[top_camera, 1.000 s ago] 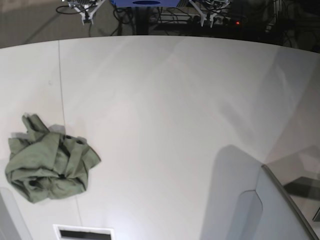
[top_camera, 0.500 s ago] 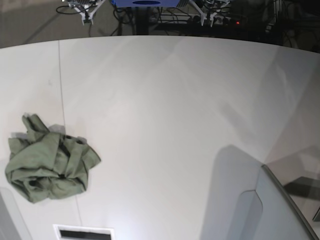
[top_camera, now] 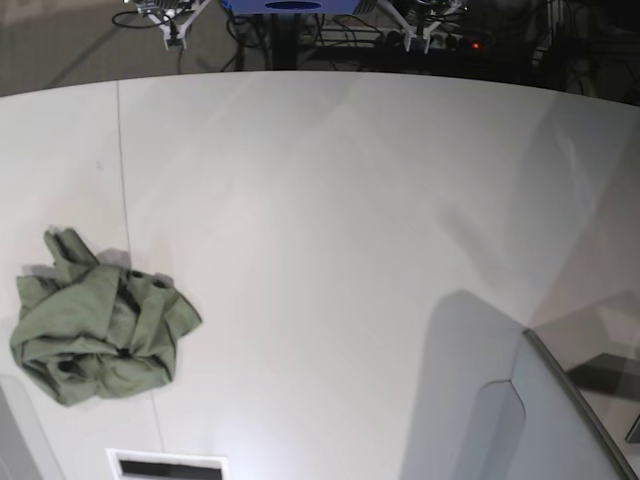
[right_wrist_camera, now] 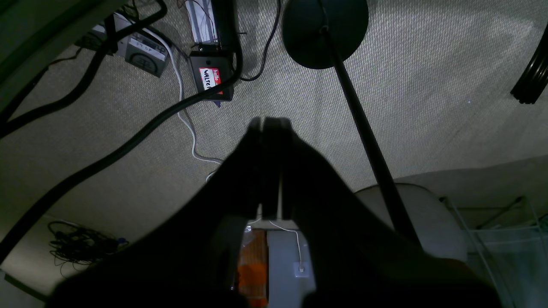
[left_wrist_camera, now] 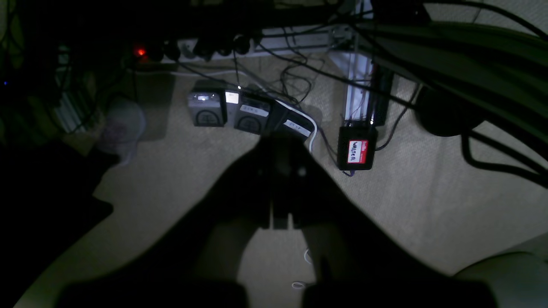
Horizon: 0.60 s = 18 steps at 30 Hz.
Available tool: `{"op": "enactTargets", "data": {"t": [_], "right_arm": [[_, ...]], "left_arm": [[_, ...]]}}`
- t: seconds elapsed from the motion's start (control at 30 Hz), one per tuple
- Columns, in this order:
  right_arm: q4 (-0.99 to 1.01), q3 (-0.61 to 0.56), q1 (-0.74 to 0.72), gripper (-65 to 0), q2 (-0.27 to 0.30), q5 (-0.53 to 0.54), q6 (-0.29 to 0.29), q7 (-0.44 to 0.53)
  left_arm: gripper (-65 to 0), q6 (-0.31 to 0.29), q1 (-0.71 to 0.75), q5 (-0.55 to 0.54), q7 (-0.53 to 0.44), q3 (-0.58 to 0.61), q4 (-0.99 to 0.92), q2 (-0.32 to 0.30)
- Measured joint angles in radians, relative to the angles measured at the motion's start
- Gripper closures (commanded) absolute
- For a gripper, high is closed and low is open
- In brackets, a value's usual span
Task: Layout the t-shirt on the table in an organized manner, then fold the t-shirt properly
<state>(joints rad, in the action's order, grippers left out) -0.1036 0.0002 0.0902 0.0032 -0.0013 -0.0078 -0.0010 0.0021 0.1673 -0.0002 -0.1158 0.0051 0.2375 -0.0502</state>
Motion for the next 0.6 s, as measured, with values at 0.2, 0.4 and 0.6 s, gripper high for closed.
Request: {"op": "enactTargets", "data": {"t": [0.2, 0.4, 0.6], "right_arm": [[0.000, 0.000, 0.003, -0.2, 0.000, 0.000, 0.000, 0.000], [-0.150, 0.003, 0.087, 0.0, 0.000, 0.000, 0.000, -0.174], [-0.892, 0.003, 0.439, 0.0, 0.013, 0.003, 0.000, -0.468]], "left_arm": [[0.0, 0.002, 0.003, -0.002, 0.001, 0.000, -0.002, -0.023], [0.0, -0.002, 0.113, 0.000, 0.003, 0.004, 0.112, -0.032], [0.0, 0.008, 0.315, -0.005, 0.008, -0.008, 0.440, -0.092]]}}
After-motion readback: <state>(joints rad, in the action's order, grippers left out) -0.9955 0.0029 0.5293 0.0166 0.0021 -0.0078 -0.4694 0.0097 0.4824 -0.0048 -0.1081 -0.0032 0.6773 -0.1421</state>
